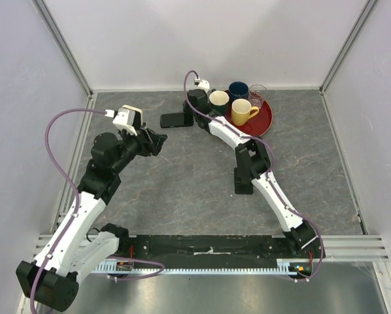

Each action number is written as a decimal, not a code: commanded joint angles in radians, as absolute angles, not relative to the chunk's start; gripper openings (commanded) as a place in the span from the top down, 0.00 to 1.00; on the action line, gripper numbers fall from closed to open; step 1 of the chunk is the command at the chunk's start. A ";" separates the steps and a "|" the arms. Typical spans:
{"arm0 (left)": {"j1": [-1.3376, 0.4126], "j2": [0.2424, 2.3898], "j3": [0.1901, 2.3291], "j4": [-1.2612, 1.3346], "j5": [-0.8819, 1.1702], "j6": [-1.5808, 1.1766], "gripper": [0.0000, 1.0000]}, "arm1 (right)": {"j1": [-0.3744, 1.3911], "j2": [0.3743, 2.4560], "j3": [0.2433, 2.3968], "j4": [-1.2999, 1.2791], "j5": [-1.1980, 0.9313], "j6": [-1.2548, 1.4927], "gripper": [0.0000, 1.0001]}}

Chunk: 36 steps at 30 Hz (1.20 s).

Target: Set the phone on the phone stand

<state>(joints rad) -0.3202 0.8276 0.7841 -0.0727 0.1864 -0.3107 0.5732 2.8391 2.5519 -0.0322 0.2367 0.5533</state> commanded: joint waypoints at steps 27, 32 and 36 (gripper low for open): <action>-0.497 1.986 2.009 -0.454 -0.334 -0.117 0.55 | 0.120 1.651 1.467 0.060 0.003 0.511 0.53; -0.485 2.272 2.298 -0.537 -0.400 -0.100 0.55 | 0.005 1.598 1.390 0.110 -0.096 0.532 0.53; -0.445 2.394 2.391 -0.528 -0.361 -0.133 0.56 | -0.063 1.601 1.375 0.120 -0.149 0.534 0.52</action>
<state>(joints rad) -0.4839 2.3142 2.2837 -0.4919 -0.3416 -0.1455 -0.0296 1.6325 1.3792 0.0685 -0.0444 0.5232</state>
